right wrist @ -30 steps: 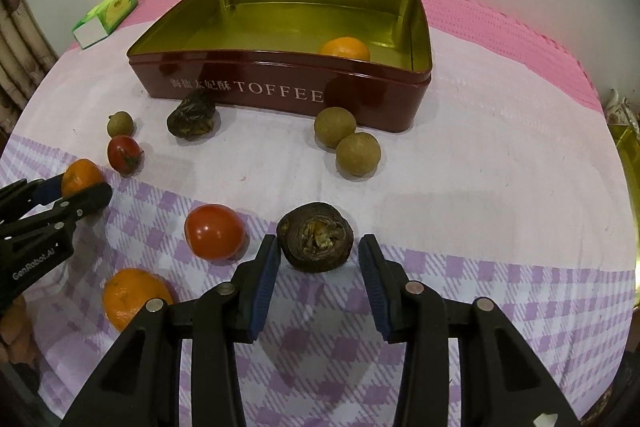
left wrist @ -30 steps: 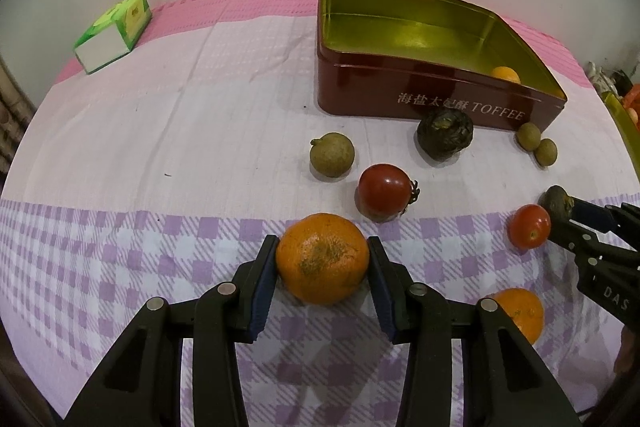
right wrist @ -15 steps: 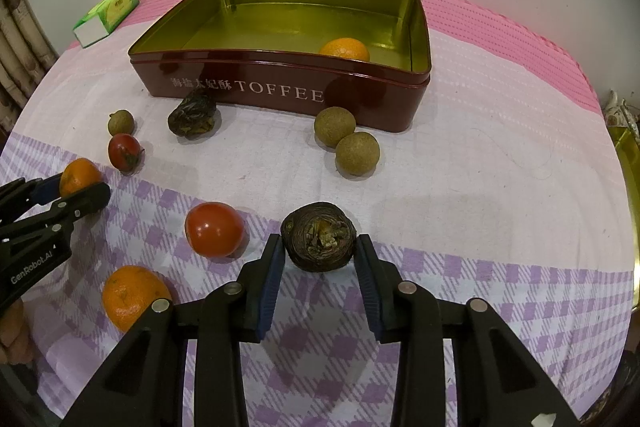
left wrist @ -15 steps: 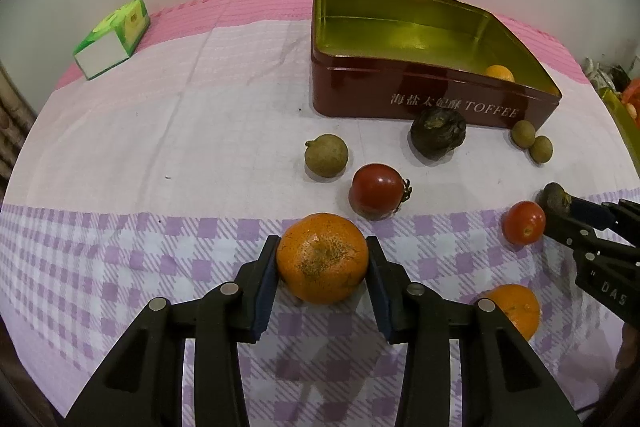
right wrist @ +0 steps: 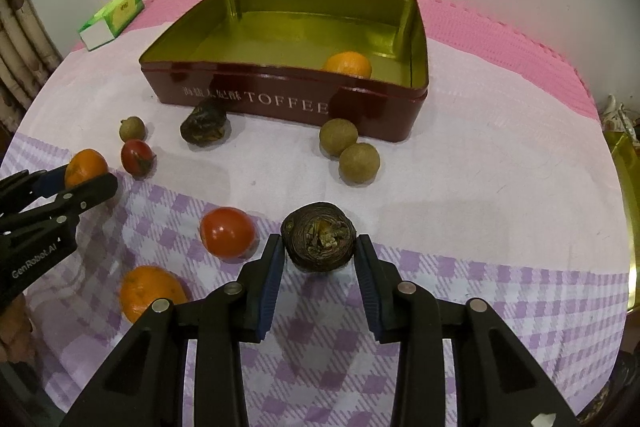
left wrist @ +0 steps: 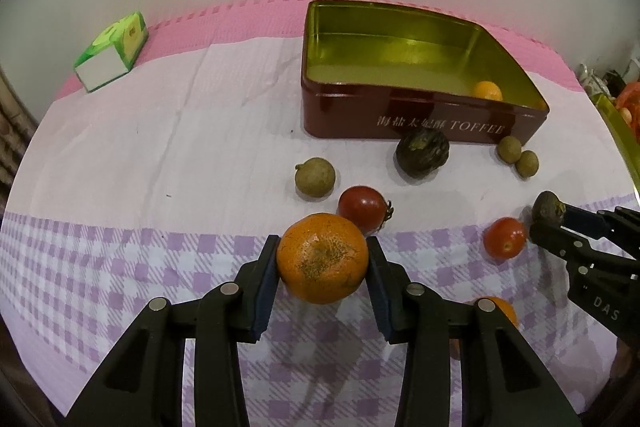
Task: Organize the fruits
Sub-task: 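Lift and carry the tangerine and brown fruit over the red tin with both tools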
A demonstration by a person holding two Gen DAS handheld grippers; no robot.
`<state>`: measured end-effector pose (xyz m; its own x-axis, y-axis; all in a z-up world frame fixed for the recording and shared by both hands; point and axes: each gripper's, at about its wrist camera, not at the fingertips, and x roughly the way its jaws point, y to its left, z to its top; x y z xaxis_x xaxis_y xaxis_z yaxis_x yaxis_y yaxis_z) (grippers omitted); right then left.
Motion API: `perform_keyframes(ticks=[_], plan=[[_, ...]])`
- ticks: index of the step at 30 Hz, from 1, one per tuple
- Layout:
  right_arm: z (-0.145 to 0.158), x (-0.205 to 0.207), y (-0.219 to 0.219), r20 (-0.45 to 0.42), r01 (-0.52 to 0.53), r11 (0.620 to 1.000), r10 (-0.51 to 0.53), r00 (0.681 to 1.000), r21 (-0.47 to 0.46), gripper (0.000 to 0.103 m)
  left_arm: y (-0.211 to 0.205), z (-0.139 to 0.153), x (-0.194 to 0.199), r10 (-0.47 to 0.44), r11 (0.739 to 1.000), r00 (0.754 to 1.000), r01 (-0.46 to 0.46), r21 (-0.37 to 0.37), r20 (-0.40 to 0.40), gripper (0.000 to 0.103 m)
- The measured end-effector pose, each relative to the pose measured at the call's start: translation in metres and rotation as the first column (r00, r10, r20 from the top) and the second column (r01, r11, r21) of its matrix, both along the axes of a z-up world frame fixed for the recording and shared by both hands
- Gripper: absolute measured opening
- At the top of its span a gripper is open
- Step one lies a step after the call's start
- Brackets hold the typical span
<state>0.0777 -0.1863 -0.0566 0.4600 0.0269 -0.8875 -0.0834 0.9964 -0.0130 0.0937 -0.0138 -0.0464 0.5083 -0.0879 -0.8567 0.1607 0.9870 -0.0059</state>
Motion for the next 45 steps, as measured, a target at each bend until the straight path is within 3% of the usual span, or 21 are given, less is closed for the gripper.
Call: perform_keyframes(ticks=[26, 45], plan=[[0.042, 0.013, -0.005, 0.074, 0.009, 0.999, -0.011, 0.997, 0.03, 0.033, -0.008, 0.029, 0.017, -0.019, 1.0, 0.998, 0.02, -0.014, 0.055, 0.042], [0.059, 0.066, -0.012, 0.094, 0.021, 0.998, -0.026, 0.995, 0.053, 0.033, -0.025, 0.052, 0.08, -0.029, 0.999, 0.995, 0.032, -0.03, 0.094, 0.042]])
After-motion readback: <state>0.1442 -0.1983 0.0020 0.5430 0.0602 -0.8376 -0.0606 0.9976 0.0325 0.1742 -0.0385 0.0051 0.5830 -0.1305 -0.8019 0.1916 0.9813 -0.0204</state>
